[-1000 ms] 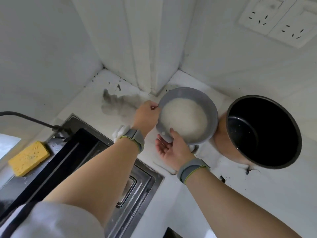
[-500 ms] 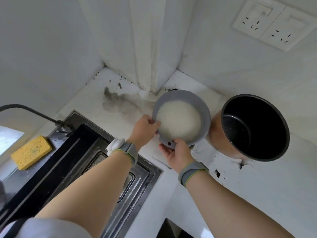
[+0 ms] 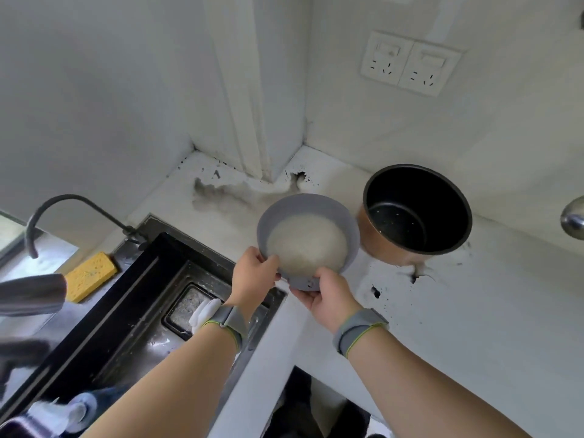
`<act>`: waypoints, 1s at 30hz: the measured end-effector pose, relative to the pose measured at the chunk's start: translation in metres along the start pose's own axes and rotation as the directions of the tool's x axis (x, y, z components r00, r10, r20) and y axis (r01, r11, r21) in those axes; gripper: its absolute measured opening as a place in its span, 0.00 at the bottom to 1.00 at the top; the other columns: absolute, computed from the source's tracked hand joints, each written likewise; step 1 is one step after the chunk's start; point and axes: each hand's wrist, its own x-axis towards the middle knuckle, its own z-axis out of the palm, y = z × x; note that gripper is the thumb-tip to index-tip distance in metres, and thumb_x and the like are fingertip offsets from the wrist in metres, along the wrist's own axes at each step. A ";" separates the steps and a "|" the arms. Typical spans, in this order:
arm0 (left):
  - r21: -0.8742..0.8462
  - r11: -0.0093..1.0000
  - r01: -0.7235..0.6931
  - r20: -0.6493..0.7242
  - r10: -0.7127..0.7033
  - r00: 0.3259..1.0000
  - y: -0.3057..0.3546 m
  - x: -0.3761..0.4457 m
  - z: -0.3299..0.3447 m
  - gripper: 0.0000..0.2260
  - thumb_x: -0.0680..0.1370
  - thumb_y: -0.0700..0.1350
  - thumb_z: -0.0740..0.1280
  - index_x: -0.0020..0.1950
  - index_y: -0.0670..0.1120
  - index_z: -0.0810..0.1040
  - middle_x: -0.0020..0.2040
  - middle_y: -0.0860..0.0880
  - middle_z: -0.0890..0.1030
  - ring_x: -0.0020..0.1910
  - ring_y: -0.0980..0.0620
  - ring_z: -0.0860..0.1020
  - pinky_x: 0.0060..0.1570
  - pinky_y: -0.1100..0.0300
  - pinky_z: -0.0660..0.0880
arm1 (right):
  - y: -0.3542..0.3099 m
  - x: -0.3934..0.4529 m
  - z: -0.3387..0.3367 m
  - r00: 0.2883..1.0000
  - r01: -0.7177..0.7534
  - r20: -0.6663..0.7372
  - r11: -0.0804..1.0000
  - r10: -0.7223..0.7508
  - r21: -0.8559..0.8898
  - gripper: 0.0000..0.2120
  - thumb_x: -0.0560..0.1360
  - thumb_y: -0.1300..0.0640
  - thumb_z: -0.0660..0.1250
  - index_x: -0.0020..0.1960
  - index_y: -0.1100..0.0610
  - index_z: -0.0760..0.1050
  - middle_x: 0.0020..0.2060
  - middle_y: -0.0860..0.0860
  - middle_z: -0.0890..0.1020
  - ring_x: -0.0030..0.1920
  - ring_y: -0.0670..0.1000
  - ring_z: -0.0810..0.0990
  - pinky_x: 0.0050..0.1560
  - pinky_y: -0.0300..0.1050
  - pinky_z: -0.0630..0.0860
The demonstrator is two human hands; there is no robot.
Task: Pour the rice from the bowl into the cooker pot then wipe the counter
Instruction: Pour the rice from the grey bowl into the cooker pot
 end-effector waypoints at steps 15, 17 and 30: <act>-0.003 0.967 -0.256 -0.200 0.250 0.947 0.123 -0.099 0.053 0.25 0.77 0.65 0.45 0.45 0.53 0.77 0.48 0.45 0.82 0.49 0.41 0.78 0.47 0.47 0.71 | -0.103 -0.120 -0.093 0.977 0.144 0.136 0.979 -0.163 0.141 0.09 0.81 0.69 0.60 0.57 0.60 0.74 0.48 0.59 0.82 0.45 0.59 0.84 0.52 0.59 0.85; 0.023 0.958 -0.287 -0.180 0.287 0.941 0.132 -0.101 0.070 0.25 0.76 0.64 0.45 0.45 0.52 0.77 0.47 0.43 0.83 0.48 0.40 0.78 0.47 0.47 0.72 | -0.114 -0.129 -0.112 0.977 0.162 0.114 0.975 -0.180 0.149 0.14 0.80 0.69 0.59 0.64 0.60 0.73 0.53 0.60 0.82 0.48 0.61 0.84 0.42 0.58 0.87; 0.103 0.993 -0.059 0.023 0.057 0.998 0.139 -0.059 0.202 0.26 0.81 0.54 0.64 0.74 0.40 0.68 0.49 0.42 0.80 0.38 0.41 0.83 0.29 0.55 0.80 | -0.165 -0.175 -0.258 0.938 0.345 -0.129 0.894 -0.321 0.285 0.10 0.80 0.69 0.59 0.58 0.63 0.76 0.52 0.61 0.84 0.50 0.61 0.85 0.37 0.53 0.87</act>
